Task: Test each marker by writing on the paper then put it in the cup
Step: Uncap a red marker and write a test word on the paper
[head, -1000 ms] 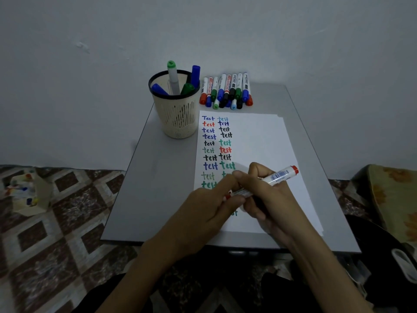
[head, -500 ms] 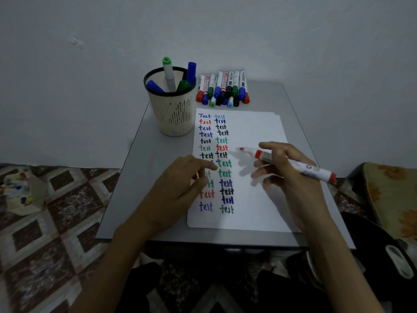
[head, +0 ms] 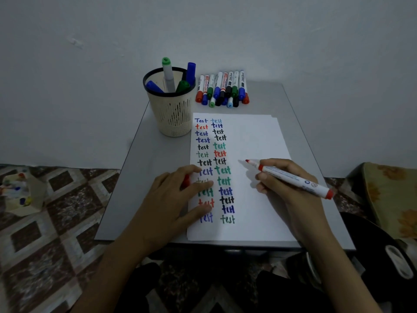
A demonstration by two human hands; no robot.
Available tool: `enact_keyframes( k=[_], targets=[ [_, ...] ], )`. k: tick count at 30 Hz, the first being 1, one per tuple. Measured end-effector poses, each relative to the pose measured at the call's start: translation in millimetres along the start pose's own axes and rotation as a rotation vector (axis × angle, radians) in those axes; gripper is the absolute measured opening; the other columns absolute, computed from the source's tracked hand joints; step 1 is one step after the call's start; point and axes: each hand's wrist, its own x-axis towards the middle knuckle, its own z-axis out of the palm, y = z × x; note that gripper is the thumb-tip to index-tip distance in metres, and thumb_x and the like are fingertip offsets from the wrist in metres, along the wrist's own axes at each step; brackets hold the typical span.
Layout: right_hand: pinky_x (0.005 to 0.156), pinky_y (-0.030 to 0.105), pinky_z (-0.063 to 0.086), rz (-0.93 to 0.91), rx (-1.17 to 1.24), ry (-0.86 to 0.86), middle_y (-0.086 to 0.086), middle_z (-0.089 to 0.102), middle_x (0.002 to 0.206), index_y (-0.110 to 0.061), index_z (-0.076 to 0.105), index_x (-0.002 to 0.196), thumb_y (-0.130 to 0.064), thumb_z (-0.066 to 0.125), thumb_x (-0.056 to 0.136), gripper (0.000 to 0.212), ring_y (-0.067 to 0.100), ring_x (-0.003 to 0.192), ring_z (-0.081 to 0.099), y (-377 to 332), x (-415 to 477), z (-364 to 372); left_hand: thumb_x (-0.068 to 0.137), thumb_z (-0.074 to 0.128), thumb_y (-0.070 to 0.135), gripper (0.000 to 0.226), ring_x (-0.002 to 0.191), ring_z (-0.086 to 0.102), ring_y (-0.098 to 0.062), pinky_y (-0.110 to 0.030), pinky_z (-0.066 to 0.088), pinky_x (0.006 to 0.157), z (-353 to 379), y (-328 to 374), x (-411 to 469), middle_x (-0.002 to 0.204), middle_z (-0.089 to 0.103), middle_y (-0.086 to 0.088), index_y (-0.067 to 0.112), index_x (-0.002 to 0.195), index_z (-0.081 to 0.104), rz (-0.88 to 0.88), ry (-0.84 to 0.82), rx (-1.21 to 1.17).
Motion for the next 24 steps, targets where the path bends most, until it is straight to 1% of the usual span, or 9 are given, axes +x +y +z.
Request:
enact_keyframes(
  k=[4,6,9,12,14,17,20,22,24],
  targets=[
    [0.057,0.023,0.05,0.033,0.032,-0.015,0.017,0.07,0.082,-0.002,0.071,0.096,0.002,0.067,0.078,0.019,0.024,0.065,0.059,-1.4,-9.7,-0.7,0.089,0.036,0.063,0.05,0.119,0.038,-0.006,-0.027,0.026,0.102,-1.0,2.2,-12.8,0.139,0.036,0.009,0.037,0.13,0.05,0.009,0.006,-0.009],
    [0.054,0.02,0.05,0.041,0.02,0.013,0.014,0.071,0.08,-0.006,0.071,0.096,-0.004,0.068,0.076,0.021,0.022,0.066,0.063,-8.1,-7.6,0.1,0.088,0.035,0.065,0.051,0.12,0.036,-0.004,-0.025,0.024,0.102,-2.2,2.1,-14.8,0.14,0.035,0.011,0.038,0.13,0.049,0.017,0.01,-0.02],
    [0.057,0.019,0.054,-0.023,0.011,0.074,0.012,0.073,0.089,-0.001,0.064,0.094,0.0,0.066,0.08,0.015,0.019,0.076,0.07,-22.1,18.1,3.8,0.087,0.036,0.066,0.058,0.125,0.036,-0.004,-0.026,0.025,0.102,-3.2,-0.2,-6.8,0.144,0.03,0.012,0.033,0.135,0.044,0.016,0.037,-0.034],
    [0.063,0.027,0.057,-0.089,0.007,0.078,0.021,0.069,0.098,0.0,0.058,0.09,0.005,0.064,0.083,0.011,0.027,0.081,0.071,-27.2,66.1,14.3,0.087,0.038,0.062,0.059,0.129,0.032,-0.004,-0.025,0.021,0.104,-2.8,-3.5,9.3,0.148,0.027,0.011,0.031,0.138,0.039,-0.015,0.072,-0.071],
    [0.066,0.03,0.059,-0.09,-0.043,0.066,0.018,0.068,0.098,-0.002,0.058,0.087,0.006,0.067,0.08,0.014,0.027,0.084,0.071,-23.1,101.0,25.6,0.088,0.038,0.059,0.057,0.129,0.033,-0.004,-0.027,0.021,0.105,-0.7,-5.5,17.4,0.148,0.029,0.01,0.032,0.138,0.038,-0.03,0.074,-0.075],
    [0.057,0.026,0.057,-0.056,-0.121,0.013,0.012,0.067,0.083,-0.005,0.056,0.079,0.006,0.07,0.078,0.017,0.021,0.071,0.07,-7.8,141.3,42.1,0.088,0.04,0.057,0.054,0.121,0.043,-0.004,-0.028,0.024,0.104,2.6,-7.4,21.6,0.141,0.04,0.013,0.033,0.137,0.04,-0.034,0.087,-0.083],
    [0.048,0.018,0.05,-0.086,-0.15,0.038,0.011,0.054,0.068,-0.007,0.049,0.071,0.008,0.07,0.078,0.027,0.012,0.049,0.057,7.7,166.2,56.1,0.088,0.044,0.055,0.05,0.119,0.042,0.0,-0.029,0.027,0.102,4.9,-9.2,20.6,0.136,0.046,0.015,0.032,0.133,0.046,-0.024,0.117,-0.089],
    [0.052,0.017,0.051,-0.126,-0.191,0.079,0.01,0.048,0.065,-0.01,0.045,0.067,0.01,0.069,0.077,0.033,0.008,0.046,0.051,13.9,177.2,64.4,0.088,0.044,0.055,0.049,0.121,0.04,0.001,-0.025,0.024,0.102,5.6,-10.1,20.6,0.135,0.046,0.016,0.032,0.131,0.048,-0.018,0.129,-0.088],
    [0.06,0.018,0.053,-0.135,-0.226,0.091,0.006,0.045,0.065,-0.011,0.042,0.068,0.013,0.066,0.075,0.035,0.01,0.054,0.05,18.1,183.9,70.8,0.088,0.043,0.056,0.049,0.123,0.039,0.002,-0.022,0.021,0.103,6.0,-10.7,20.5,0.136,0.046,0.017,0.033,0.13,0.049,-0.017,0.127,-0.082]
  ],
)
